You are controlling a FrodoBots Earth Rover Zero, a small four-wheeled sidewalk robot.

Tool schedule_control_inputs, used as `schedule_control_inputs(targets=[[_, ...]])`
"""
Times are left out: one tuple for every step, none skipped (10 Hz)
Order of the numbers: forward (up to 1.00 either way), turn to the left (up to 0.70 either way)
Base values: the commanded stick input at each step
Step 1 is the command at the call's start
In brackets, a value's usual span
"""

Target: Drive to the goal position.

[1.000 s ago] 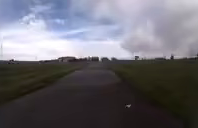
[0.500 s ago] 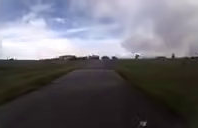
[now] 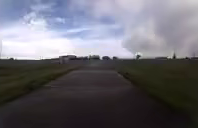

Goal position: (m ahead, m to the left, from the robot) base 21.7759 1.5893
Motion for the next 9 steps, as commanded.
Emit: schedule_control_inputs(targets=[[1.00, 0.00], [1.00, 0.00], [1.00, 0.00], [1.00, 0.00], [1.00, 0.00], [1.00, 0.00], [1.00, 0.00], [1.00, 0.00], [1.00, 0.00]])
